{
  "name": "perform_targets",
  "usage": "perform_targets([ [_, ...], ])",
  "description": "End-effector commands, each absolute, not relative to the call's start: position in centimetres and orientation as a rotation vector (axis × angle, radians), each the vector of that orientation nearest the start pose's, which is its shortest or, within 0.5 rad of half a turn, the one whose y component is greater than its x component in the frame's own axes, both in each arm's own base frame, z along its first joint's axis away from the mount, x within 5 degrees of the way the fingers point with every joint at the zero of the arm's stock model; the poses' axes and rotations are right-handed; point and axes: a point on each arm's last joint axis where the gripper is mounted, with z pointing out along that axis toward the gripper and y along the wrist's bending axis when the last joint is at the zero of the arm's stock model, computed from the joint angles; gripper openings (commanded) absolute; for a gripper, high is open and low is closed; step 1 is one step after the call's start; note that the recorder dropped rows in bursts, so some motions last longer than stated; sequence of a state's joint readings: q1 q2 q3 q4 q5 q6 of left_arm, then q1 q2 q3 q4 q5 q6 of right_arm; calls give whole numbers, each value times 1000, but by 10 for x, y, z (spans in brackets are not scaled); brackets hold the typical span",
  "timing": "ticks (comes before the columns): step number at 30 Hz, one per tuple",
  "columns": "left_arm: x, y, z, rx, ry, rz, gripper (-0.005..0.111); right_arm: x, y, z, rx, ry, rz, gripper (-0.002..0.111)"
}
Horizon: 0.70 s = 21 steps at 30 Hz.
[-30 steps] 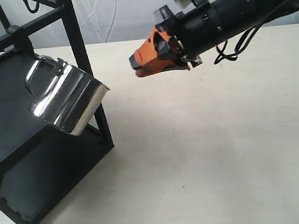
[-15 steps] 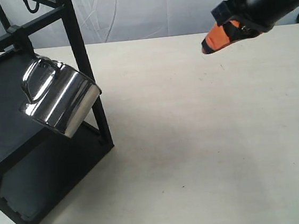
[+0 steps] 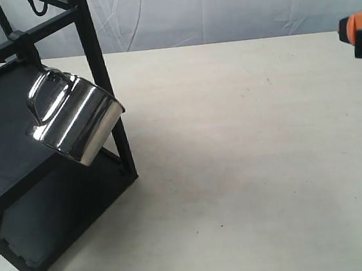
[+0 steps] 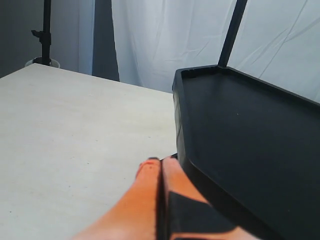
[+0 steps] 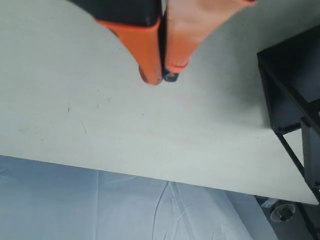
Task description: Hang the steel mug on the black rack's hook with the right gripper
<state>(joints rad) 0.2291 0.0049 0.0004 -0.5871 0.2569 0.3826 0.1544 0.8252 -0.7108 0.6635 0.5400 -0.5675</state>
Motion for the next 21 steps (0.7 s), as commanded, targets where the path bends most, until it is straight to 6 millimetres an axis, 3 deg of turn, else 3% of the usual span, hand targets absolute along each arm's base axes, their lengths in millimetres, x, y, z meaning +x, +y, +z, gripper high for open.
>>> perform_targets([
  [1,56,0,194,-248,1676,-85,2,136,50,333,-315,1964,448,-1],
  [8,56,0,194,-248,1676,-85,2,122,47,343,-311,1889,438,-1],
  [12,56,0,194,-248,1676,-85,2,121,39,345,-296,1768,304,-1],
  [15,56,0,194,-250,1674,-86,2,113,31,334,-234,1677,232,-1],
  [21,56,0,194,-250,1674,-86,2,94,13,293,-97,1616,127,-1],
])
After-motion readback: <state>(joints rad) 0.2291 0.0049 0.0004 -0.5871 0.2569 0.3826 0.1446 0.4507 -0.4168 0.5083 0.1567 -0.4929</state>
